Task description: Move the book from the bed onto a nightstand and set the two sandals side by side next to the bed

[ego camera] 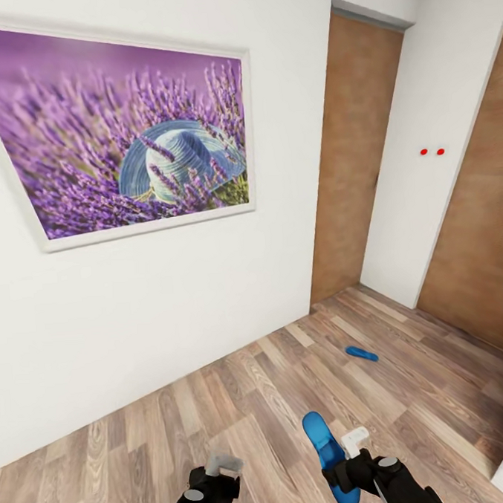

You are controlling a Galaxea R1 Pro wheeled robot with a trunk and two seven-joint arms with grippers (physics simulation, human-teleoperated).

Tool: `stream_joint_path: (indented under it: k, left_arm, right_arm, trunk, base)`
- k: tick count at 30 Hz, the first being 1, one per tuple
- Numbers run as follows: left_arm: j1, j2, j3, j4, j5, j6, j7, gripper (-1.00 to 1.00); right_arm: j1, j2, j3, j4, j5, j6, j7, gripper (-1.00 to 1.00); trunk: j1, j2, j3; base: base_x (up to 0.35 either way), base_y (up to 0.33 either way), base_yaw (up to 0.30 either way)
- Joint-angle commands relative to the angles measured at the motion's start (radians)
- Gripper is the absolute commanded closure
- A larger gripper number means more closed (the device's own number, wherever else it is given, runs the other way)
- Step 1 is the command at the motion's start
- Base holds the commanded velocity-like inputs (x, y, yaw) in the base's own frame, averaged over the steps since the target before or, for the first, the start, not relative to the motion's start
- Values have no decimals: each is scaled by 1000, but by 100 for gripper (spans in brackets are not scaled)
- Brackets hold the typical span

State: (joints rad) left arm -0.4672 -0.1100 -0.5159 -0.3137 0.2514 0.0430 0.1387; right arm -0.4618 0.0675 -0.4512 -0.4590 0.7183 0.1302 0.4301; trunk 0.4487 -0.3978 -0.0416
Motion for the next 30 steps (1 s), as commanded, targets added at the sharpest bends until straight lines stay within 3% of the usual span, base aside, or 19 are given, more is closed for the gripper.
stream_joint_path:
  k: [1, 7, 18, 30]
  left_arm:
    - [-1, 1, -9, -2, 9, 5, 7, -100]
    - [-1, 1, -9, -2, 9, 5, 7, -100]
    - [-1, 1, -9, -2, 9, 4, 7, -100]
    - [-1, 1, -9, -2, 9, 3, 7, -100]
  right_arm:
    - [-1, 2, -9, -3, 5, 5, 9, 100]
    - [0, 3, -8, -3, 6, 5, 9, 100]
    - [-1, 4, -7, -3, 6, 5, 9, 100]
    - [-1, 5, -7, -3, 6, 5, 9, 100]
  trunk:
    - [1, -2, -1]
    - [1, -2, 2]
    - [1, -2, 3]
    - [1, -2, 3]
  base:
    - [350, 85, -241]
    - [347, 86, -170]
    - [331, 92, -22]
    - [207, 25, -1]
